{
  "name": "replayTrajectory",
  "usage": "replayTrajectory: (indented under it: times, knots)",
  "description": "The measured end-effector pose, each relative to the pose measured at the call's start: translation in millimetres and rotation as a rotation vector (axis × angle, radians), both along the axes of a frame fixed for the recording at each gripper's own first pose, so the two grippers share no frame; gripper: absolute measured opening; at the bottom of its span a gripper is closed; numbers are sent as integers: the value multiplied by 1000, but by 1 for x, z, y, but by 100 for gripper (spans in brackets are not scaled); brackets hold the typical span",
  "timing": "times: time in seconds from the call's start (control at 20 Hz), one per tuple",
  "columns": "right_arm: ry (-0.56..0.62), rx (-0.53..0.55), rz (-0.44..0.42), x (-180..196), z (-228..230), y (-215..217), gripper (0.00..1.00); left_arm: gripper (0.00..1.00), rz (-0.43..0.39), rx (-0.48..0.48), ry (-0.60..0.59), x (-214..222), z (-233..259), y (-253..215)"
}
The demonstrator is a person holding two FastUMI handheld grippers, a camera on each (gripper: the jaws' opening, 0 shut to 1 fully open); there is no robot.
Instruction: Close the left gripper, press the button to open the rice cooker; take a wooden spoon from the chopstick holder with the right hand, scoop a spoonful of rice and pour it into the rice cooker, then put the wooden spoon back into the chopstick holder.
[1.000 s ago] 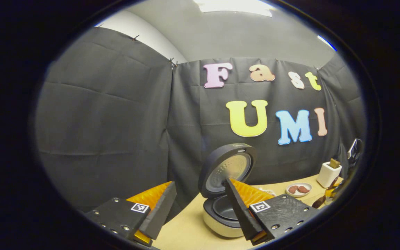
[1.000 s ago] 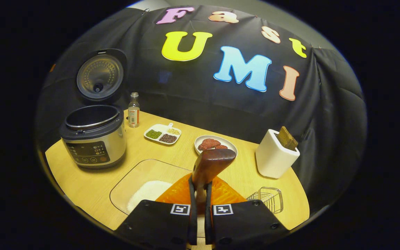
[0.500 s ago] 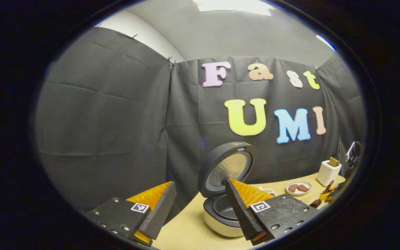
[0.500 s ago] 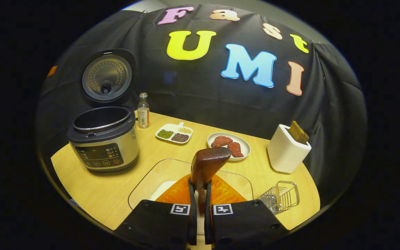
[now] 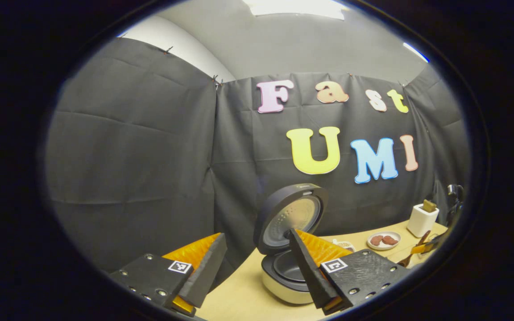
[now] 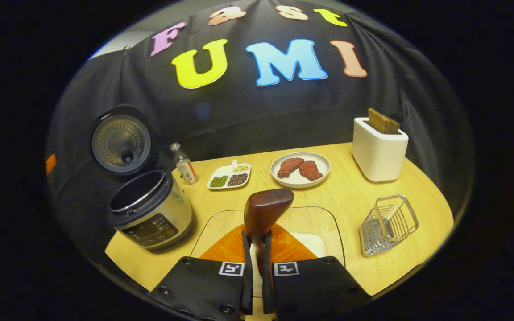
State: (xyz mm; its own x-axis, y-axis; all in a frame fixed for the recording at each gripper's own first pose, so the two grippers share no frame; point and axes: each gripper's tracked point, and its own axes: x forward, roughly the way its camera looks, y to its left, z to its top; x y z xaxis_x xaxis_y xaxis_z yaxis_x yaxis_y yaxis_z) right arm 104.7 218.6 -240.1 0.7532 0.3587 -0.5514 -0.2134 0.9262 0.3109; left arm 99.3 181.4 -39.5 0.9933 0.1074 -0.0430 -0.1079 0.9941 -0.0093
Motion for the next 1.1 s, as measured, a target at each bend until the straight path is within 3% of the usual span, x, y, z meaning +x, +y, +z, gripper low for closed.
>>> replayTrajectory:
  times: [0.25,0.3,0.7,0.8,0.85,1.1]
  knots:
    - [109,207,-131,6,-9,-27,7,89,-9,31,-10,0,8,-9]
    - [118,231,-144,6,-9,-32,10,89,-12,30,-10,0,9,-11]
    - [154,425,-206,11,8,-57,7,89,-7,16,-23,-2,14,-14]
    - [159,471,-229,15,12,-63,10,89,-5,20,-26,-3,15,-15]
    - [163,494,-236,16,13,-65,7,89,-4,22,-26,-3,15,-14]
    - [211,689,-275,20,27,-62,10,89,8,20,-25,-10,18,-6]
